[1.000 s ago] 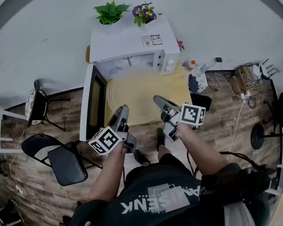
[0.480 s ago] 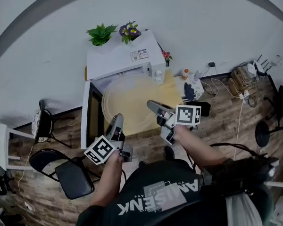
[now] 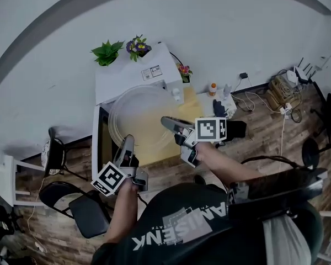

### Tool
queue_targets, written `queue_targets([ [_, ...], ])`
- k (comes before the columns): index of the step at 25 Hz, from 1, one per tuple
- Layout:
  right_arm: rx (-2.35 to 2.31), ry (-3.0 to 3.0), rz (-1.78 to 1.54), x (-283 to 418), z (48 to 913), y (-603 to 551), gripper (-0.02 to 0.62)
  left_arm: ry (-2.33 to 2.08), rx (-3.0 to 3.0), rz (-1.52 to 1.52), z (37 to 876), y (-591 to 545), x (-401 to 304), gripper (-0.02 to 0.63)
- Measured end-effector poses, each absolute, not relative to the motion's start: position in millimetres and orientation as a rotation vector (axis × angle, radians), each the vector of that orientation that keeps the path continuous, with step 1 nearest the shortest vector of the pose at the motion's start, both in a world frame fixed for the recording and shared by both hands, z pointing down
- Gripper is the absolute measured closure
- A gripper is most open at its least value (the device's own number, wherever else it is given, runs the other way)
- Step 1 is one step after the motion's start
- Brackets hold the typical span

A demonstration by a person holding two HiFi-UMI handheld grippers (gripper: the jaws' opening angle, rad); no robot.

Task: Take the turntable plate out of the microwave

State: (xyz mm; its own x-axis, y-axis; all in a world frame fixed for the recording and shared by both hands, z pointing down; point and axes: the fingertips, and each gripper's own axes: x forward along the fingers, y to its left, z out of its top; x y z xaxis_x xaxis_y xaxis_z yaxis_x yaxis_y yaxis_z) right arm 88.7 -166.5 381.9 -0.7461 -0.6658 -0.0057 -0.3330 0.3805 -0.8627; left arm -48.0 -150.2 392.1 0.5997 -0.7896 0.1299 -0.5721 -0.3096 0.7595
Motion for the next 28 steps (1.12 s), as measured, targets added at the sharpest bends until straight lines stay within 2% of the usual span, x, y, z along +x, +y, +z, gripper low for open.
queue_targets([
  [28, -0.853, 2.343, -1.319, 99.5, 387.5, -170.1, 0.494, -1.135, 2.016, -0.331, 392.3, -146.9, -36.1, 0.482],
])
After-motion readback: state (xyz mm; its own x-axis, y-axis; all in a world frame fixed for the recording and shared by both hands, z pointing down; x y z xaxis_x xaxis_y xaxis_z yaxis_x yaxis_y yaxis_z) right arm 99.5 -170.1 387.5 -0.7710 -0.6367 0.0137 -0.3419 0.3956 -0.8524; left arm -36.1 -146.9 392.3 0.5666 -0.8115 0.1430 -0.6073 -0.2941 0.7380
